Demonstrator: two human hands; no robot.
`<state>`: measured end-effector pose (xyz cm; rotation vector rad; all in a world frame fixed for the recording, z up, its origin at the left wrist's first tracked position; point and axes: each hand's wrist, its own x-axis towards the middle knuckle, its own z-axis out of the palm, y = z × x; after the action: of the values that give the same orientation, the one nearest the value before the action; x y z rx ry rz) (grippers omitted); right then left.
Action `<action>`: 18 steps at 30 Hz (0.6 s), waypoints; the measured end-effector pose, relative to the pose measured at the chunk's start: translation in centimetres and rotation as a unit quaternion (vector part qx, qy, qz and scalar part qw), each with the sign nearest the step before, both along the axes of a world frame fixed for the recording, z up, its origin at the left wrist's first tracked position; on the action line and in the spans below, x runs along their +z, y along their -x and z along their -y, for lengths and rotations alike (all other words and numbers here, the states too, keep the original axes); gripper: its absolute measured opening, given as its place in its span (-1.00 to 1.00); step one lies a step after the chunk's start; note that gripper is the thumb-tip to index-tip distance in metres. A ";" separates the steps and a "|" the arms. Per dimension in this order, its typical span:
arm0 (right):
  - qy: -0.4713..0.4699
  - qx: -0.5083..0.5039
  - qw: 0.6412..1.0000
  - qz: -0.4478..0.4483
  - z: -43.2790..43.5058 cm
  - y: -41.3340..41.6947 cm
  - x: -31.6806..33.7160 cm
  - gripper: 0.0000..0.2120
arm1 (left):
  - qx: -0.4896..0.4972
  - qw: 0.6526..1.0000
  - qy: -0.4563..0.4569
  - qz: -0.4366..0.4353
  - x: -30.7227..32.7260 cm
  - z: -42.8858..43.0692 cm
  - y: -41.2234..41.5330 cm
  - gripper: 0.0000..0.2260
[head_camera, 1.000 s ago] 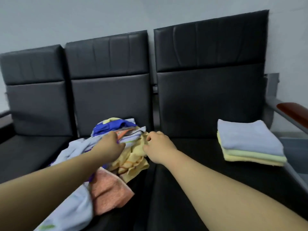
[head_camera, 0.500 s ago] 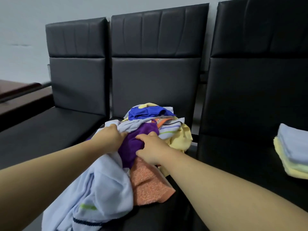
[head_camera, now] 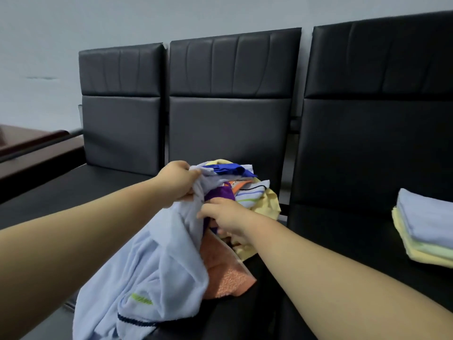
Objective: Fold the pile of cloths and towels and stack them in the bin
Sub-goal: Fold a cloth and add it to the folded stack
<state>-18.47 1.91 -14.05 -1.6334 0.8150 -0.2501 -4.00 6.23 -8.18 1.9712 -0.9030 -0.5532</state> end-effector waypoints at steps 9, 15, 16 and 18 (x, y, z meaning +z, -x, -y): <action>0.089 -0.031 0.996 -0.001 0.7 3.8 2.8 -0.94 | -0.057 0.996 0.039 -0.064 3.1 -0.5 3.2 -0.85; 0.134 -0.095 0.986 0.026 1.5 4.7 6.3 -0.62 | -0.103 0.986 -0.131 0.028 1.7 -2.5 2.8 -0.81; 0.132 -0.103 0.985 0.035 1.7 4.9 7.1 -0.63 | -0.122 0.983 -0.137 0.031 1.6 -3.0 2.7 -0.81; 0.133 -0.113 0.982 0.067 2.1 5.1 8.2 -0.71 | -0.164 0.978 -0.124 0.012 1.4 -3.9 2.3 -0.78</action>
<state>-23.55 -0.16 -5.85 -1.7485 0.8925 -0.6456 -6.27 10.10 -6.80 2.0634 -1.2375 -0.8670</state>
